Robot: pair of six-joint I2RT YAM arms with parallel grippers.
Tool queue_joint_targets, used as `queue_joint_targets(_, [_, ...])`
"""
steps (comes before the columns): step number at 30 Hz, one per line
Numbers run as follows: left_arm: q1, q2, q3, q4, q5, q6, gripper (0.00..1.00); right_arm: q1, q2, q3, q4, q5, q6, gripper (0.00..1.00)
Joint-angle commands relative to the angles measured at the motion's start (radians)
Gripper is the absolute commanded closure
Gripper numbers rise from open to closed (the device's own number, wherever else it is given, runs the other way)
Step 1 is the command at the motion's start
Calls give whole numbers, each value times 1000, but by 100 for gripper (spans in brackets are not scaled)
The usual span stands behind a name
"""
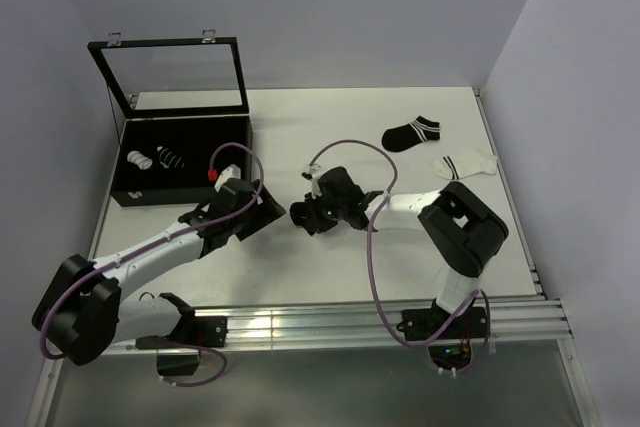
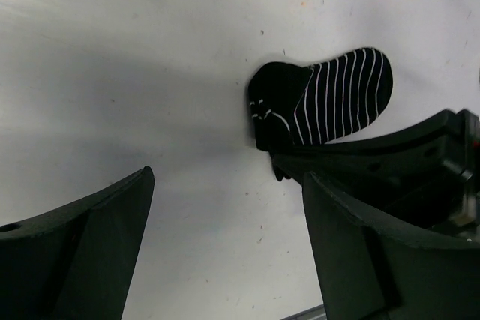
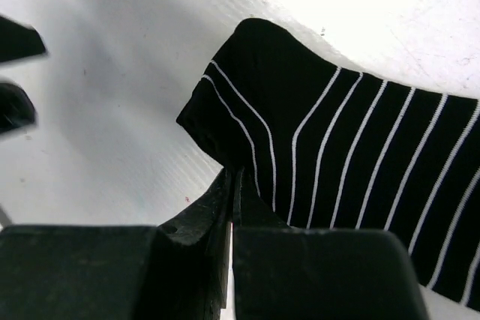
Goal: Roll the socks
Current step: Roll the sock at the center of the board.
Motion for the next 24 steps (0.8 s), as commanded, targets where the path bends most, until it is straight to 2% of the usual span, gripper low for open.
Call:
queue_joint_targets(1, [-23, 44, -11, 99, 50, -58, 15, -45, 30, -10, 56, -194, 75, 100])
queue_joint_targets(6, [-44, 138, 10, 153, 55, -87, 22, -98, 92, -3, 77, -309, 115, 100])
queue_joint_targets(14, [-52, 290, 69, 245, 95, -132, 31, -127, 112, 0, 77, -331, 130, 100])
queue_joint_targets(24, [-54, 319, 95, 272, 95, -179, 41, -136, 118, 0, 73, -334, 130, 100])
